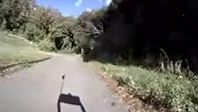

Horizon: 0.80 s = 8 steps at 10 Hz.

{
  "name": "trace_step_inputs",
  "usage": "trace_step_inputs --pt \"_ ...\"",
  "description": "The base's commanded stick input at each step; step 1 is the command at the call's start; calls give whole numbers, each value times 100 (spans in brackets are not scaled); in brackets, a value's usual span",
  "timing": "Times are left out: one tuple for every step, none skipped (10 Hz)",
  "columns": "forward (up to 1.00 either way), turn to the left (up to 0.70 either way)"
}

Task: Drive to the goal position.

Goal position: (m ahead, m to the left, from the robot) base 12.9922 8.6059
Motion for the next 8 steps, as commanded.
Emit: trace_step_inputs --pt "100 0" --pt "100 0" --pt "100 0" --pt "100 0" --pt "100 0" --pt "100 0" --pt "100 0" --pt "100 0"
